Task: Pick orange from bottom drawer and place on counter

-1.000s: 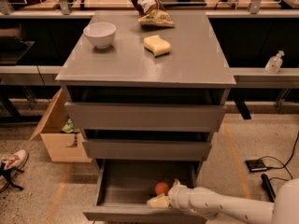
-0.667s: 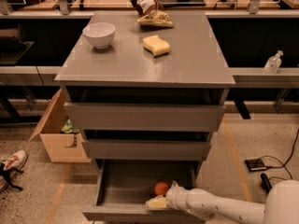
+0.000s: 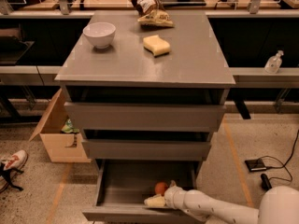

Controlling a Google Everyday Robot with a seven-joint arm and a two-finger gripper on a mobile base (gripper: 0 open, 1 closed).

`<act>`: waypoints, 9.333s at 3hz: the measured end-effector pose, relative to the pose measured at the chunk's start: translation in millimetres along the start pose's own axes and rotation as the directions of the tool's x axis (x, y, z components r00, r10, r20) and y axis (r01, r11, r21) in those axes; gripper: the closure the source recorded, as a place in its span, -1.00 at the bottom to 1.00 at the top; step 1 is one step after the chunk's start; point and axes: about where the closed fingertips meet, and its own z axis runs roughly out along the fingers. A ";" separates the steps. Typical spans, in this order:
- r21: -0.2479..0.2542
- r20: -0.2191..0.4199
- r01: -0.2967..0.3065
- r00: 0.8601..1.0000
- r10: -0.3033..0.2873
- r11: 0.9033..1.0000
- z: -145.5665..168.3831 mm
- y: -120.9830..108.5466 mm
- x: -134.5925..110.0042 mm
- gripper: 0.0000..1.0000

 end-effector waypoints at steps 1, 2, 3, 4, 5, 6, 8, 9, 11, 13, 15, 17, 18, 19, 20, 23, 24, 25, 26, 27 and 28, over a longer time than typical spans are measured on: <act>0.018 -0.006 -0.003 1.000 0.003 1.000 13.5 -5.4 3.4 -1.00; 0.036 -0.009 -0.005 1.000 0.005 0.999 25.7 -11.3 5.6 -1.00; 0.055 -0.007 -0.009 1.000 0.010 0.998 36.0 -18.9 6.6 -1.00; 0.063 -0.009 -0.016 1.000 0.017 0.998 45.4 -25.0 9.8 -0.63; 0.055 -0.015 -0.028 0.999 0.029 0.998 54.1 -27.8 17.2 -0.01; 0.045 -0.019 -0.033 0.999 0.034 0.998 57.0 -26.6 21.0 0.46; -0.021 0.003 -0.034 0.999 0.034 0.999 43.7 -11.5 20.0 1.00; -0.107 0.084 0.019 0.996 -0.010 0.994 17.2 7.0 -4.1 1.00; -0.264 0.242 0.142 0.967 -0.077 0.954 -37.3 43.7 -43.2 1.00; -0.301 0.277 0.197 0.954 -0.112 0.933 -65.1 60.5 -60.3 1.00; -0.337 0.384 0.413 0.881 -0.277 0.846 -153.6 103.3 -141.3 1.00; -0.343 0.390 0.428 0.875 -0.288 0.836 -158.4 100.8 -154.2 1.00; -0.366 0.418 0.465 0.856 -0.304 0.806 -176.2 101.1 -189.2 1.00; -0.394 0.438 0.530 0.826 -0.354 0.750 -200.0 112.2 -234.5 1.00; -0.375 0.452 0.598 0.785 -0.423 0.709 -225.6 121.1 -273.8 1.00; -0.247 0.471 0.734 0.661 -0.584 0.633 -293.8 149.9 -344.5 1.00; -0.209 0.495 0.752 0.632 -0.596 0.625 -314.6 153.2 -365.2 1.00; -0.156 0.504 0.798 0.571 -0.648 0.582 -347.1 165.4 -406.8 1.00; -0.102 0.499 0.844 0.501 -0.707 0.526 -375.7 175.1 -454.6 1.00; -0.051 0.490 0.882 0.430 -0.758 0.468 -399.2 181.9 -505.8 1.00; -0.051 0.490 0.882 0.430 -0.758 0.468 -399.1 182.0 -505.8 1.00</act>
Offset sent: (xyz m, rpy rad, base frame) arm 0.0286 0.0034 -0.0371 -0.0441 -0.0064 -0.0519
